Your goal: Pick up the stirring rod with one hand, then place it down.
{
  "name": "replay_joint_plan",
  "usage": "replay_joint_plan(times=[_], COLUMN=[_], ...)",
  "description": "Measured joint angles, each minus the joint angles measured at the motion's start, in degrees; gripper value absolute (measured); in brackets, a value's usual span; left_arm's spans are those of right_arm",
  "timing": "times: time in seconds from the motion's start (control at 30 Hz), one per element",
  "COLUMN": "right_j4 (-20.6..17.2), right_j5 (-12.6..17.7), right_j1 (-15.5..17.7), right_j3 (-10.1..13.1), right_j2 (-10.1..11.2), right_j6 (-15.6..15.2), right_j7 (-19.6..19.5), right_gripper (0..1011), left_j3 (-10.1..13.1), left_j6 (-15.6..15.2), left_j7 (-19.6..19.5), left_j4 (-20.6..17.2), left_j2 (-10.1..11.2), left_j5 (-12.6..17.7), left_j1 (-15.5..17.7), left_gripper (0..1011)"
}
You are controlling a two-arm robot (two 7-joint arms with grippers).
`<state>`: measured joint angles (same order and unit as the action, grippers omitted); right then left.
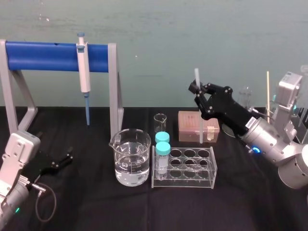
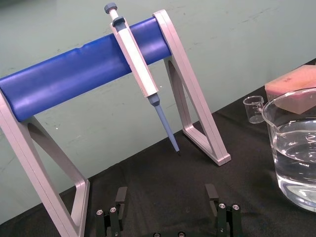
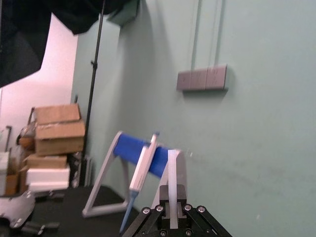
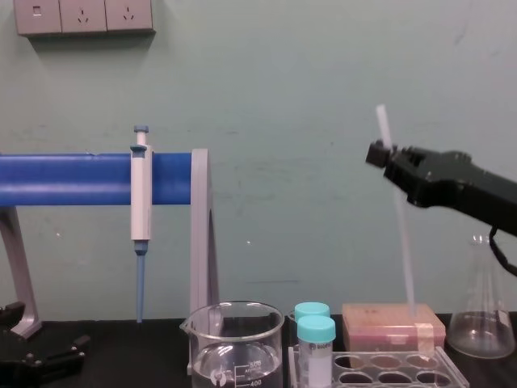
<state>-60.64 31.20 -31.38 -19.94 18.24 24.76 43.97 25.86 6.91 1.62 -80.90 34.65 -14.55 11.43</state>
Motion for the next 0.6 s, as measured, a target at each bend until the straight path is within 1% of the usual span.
replay_joint_plan(times=[0.03,0.07,0.17,0.27,0.47,0.6], right_j4=[-0.3,-0.3,-1.0,-1.4,-1.7,-2.0], right_j5=[-0.1,-0.1,-0.8,-1.7,-3.4,-5.6], right_j1=[0.3,0.3,1.7,2.8,5.0,6.9], right_j3=[0.4,0.4,1.6,2.3,3.6,4.5], right_j2=[-0.1,-0.1,-0.5,-0.7,-0.7,-0.7], right_j6=[1.4,1.4,4.3,5.9,7.8,8.7], right_j7=[-0.3,-0.3,-1.7,-2.7,-4.5,-6.8], right_gripper=[72,72,72,72,72,72], left_j3=[0.0,0.0,0.0,0.0,0.0,0.0], left_j6=[0.0,0.0,0.0,0.0,0.0,0.0], left_j7=[0.0,0.0,0.0,0.0,0.0,0.0], left_j4=[0.0,0.0,0.0,0.0,0.0,0.0], left_j2=[0.0,0.0,0.0,0.0,0.0,0.0], left_j5=[0.0,0.0,0.0,0.0,0.0,0.0], left_j1=[0.0,0.0,0.0,0.0,0.0,0.0], left_gripper=[1000,1000,1000,1000,1000,1000])
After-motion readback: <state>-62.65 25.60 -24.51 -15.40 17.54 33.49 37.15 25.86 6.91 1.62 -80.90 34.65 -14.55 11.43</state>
